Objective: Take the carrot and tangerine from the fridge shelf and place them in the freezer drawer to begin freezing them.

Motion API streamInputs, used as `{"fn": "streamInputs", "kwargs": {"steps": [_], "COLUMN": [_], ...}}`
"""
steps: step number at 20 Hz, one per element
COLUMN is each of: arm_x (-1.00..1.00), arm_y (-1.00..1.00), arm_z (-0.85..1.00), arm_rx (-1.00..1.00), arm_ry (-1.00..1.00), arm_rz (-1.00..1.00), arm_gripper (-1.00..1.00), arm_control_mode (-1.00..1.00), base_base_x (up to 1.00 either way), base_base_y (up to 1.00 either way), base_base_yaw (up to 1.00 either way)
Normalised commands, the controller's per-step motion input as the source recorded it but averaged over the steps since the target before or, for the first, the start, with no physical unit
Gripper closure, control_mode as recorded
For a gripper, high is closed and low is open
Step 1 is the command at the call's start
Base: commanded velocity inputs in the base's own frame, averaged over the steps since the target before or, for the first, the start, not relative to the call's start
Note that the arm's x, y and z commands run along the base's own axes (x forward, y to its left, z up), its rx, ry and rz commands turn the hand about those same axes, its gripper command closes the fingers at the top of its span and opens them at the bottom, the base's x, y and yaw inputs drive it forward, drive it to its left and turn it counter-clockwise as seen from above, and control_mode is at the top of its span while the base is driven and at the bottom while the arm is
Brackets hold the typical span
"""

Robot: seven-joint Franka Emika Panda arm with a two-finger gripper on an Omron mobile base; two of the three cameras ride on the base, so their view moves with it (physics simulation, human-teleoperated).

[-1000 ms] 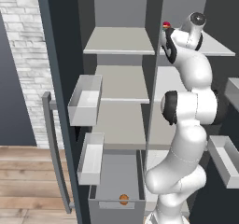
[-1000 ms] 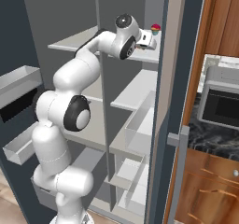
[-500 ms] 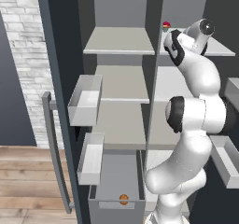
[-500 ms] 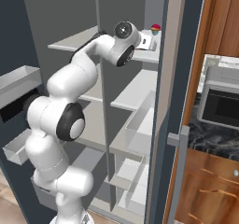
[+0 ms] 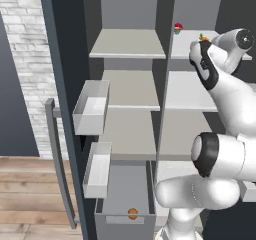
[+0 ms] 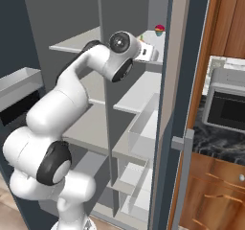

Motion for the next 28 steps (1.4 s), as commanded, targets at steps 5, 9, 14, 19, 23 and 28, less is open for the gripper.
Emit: {"fn": "streamInputs", "kwargs": {"steps": [5, 9, 14, 19, 23, 28], "arm_x": [-0.91, -0.84, -0.95, -0.84, -0.39, -0.21], "arm_y": [0.37, 0.48, 0.46, 0.42, 0.34, 0.27], "arm_z": [0.24, 0.0, 0.0, 0.0, -0.29, -0.2], "arm_rx": [0.01, 0.0, 0.0, 0.02, 0.0, 0.01], "arm_ry": [0.06, 0.15, 0.13, 0.16, 0.18, 0.2], "arm_rz": [0.0, 0.0, 0.0, 0.0, 0.0, 0.0], "arm_gripper": [1.0, 1.0, 1.0, 1.0, 1.0, 1.0], "arm_control_mode": [-1.0, -1.0, -1.0, -1.0, -1.0, -1.0], "base_base_x": [0.0, 0.0, 0.0, 0.0, 0.0, 0.0], "base_base_y": [0.0, 0.0, 0.0, 0.0, 0.0, 0.0], "base_base_yaw": [0.0, 0.0, 0.0, 0.0, 0.0, 0.0]}}
